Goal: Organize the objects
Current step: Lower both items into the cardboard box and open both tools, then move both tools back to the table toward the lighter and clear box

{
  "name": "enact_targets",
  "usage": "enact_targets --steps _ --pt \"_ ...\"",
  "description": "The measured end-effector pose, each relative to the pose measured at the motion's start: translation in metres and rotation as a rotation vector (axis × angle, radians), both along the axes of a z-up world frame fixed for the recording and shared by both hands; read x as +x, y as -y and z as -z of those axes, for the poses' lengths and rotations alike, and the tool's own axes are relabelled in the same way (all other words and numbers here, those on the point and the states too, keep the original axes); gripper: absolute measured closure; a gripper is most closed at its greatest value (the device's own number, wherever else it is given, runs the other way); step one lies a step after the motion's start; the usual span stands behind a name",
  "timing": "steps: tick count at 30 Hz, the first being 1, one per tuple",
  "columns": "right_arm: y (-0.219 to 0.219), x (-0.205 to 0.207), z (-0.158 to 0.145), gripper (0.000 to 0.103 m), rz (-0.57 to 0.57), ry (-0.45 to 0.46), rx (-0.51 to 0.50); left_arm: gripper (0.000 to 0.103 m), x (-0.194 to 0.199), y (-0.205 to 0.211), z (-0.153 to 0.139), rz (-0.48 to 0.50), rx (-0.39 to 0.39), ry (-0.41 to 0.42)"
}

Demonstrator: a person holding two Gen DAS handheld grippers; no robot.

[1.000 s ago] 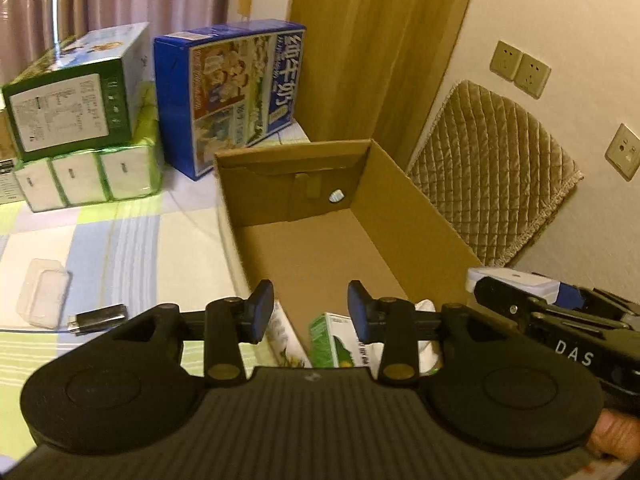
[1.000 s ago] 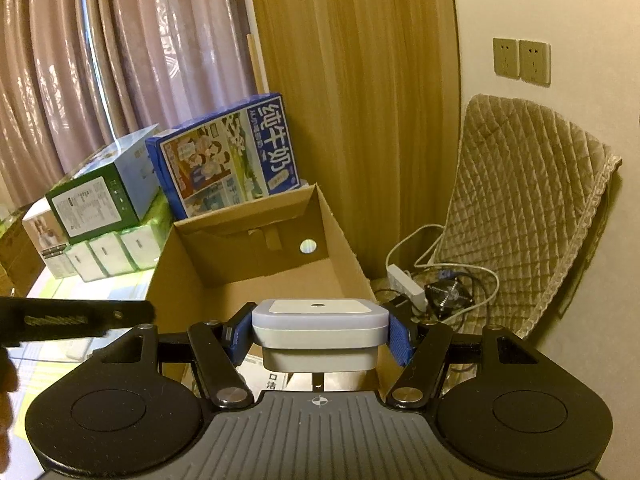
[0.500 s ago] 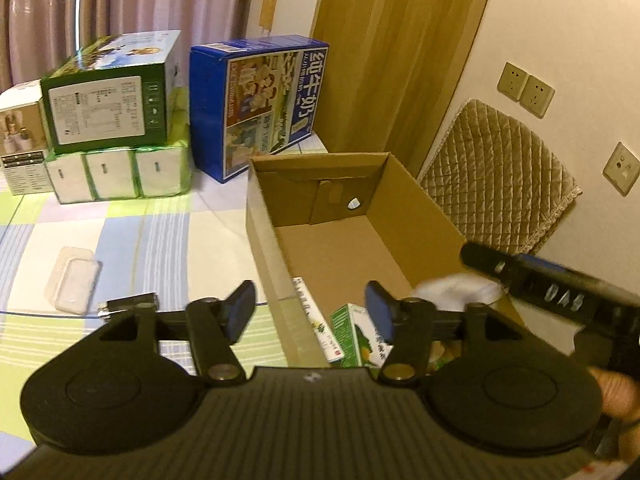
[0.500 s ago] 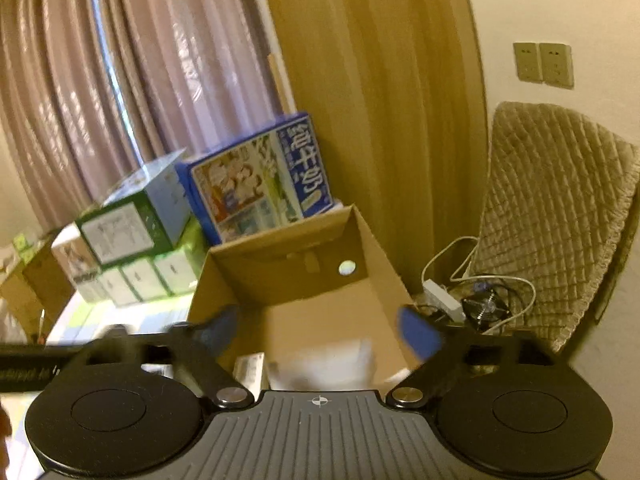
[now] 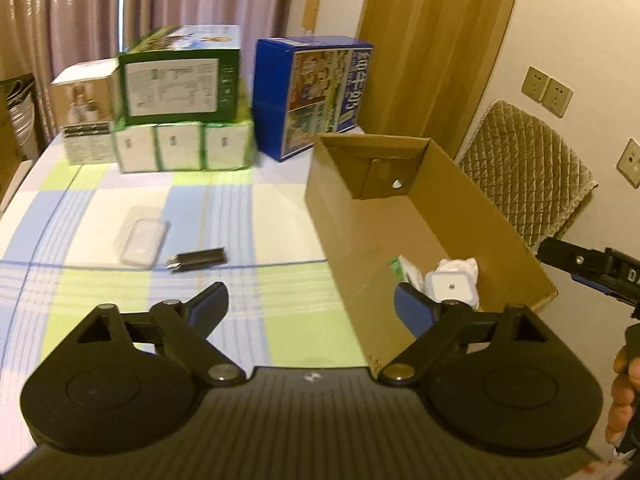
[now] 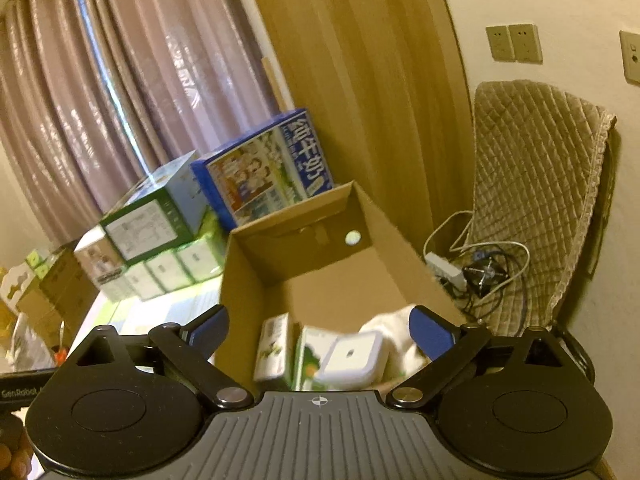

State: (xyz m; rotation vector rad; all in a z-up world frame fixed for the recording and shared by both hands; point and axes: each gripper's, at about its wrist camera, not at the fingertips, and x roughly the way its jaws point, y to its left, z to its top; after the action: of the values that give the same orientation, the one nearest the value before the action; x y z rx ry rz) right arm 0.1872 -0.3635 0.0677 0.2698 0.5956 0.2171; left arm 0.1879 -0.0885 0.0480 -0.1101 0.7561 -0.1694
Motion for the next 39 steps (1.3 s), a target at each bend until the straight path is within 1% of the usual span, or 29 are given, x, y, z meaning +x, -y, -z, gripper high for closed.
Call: enact_targets --steps 5,7,16,18,21,26,39 --pt "-0.021 -0.031 -0.006 0.002 -0.025 -0.002 0.002 0.006 -0.034 -0.019 -0.006 -0.004 0.021 0.020" --pt "-0.028 -0.041 -0.008 0.002 -0.035 -0.006 0.017 0.001 -0.046 -0.028 -0.008 -0.013 0.027 0.026" --pt "-0.066 -0.076 -0.008 0.002 -0.113 -0.029 0.014 0.001 -0.086 -0.078 -0.009 -0.105 0.071 0.033" --pt "-0.075 -0.081 -0.008 0.002 -0.133 -0.033 0.011 0.001 -0.092 -0.086 -0.008 -0.124 0.083 0.028" --pt "-0.088 -0.085 -0.009 0.002 -0.161 -0.032 0.003 0.001 -0.099 -0.098 -0.006 -0.146 0.079 0.020" --pt "-0.105 -0.090 -0.010 0.002 -0.199 -0.027 -0.008 0.001 -0.107 -0.109 -0.004 -0.164 0.082 0.018" --pt "-0.122 -0.089 -0.008 0.002 -0.235 -0.028 -0.023 0.001 -0.111 -0.122 -0.003 -0.187 0.064 0.020"
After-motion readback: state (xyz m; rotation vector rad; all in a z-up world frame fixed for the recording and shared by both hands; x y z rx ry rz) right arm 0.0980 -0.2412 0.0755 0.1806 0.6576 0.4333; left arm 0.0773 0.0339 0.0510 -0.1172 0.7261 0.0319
